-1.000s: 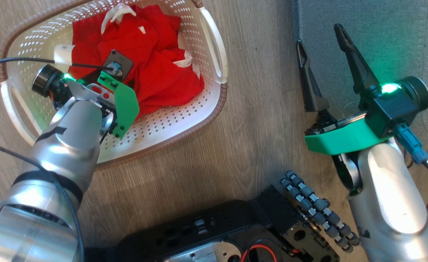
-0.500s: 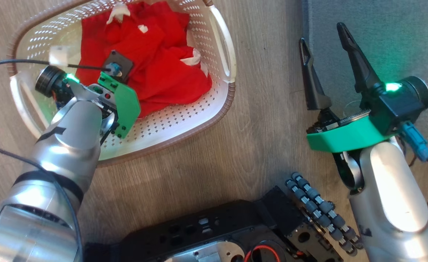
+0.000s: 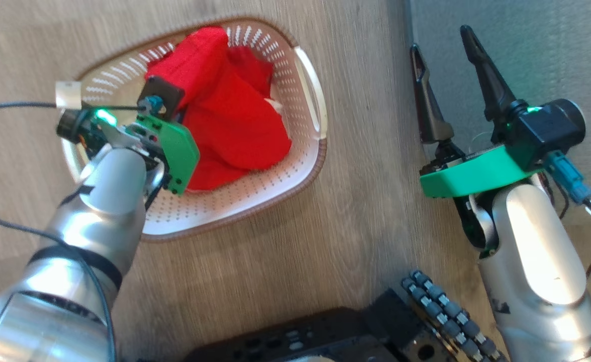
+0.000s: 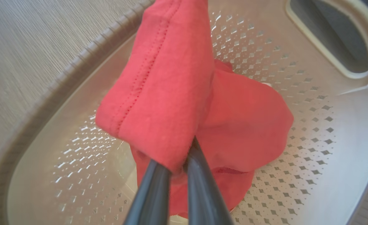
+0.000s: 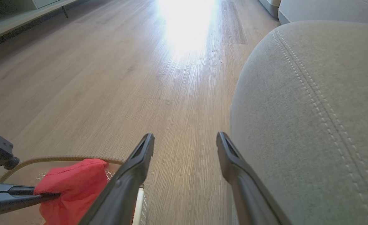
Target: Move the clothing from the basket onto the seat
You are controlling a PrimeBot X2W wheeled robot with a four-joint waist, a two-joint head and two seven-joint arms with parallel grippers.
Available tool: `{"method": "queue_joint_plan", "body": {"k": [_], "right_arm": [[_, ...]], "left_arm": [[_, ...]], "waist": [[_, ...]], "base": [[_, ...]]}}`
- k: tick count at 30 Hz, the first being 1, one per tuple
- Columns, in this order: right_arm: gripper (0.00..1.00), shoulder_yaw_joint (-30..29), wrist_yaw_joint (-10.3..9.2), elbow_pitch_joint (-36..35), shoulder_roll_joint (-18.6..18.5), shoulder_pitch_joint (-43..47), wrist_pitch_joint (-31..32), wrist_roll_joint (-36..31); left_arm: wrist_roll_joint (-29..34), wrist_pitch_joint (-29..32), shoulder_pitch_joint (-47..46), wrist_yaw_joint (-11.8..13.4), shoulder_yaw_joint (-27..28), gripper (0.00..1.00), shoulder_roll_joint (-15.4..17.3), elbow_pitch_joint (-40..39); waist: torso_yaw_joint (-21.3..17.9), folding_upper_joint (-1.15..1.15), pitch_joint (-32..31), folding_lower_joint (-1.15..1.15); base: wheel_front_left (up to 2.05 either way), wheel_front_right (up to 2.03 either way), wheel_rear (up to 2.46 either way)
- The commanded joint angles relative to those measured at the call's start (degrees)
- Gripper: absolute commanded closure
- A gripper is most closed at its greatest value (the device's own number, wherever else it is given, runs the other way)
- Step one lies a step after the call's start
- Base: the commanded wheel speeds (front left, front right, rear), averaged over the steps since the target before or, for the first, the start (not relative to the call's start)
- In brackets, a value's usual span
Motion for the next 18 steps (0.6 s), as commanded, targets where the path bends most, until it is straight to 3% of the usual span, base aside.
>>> {"method": "queue_joint_plan", "body": {"k": [1,18], "right_arm": [[0.00,1.00,-0.01,-0.68,0.18,2.82,-0.36,-0.40],[0.00,0.19,-0.01,5.42,0.18,7.84,-0.36,-1.02]], "left_arm": [[-0.93,-0.71,2.87,0.53,1.43,1.00,0.89,-1.60],[-2.10,-0.80,18.30,4.87,10.55,1.00,3.08,-32.82]], "waist": [[1.44,0.00,-5.04,0.00],[5.75,0.00,-25.77,0.00]], "base": [[0.00,0.00,0.00],[0.00,0.00,0.00]]}}
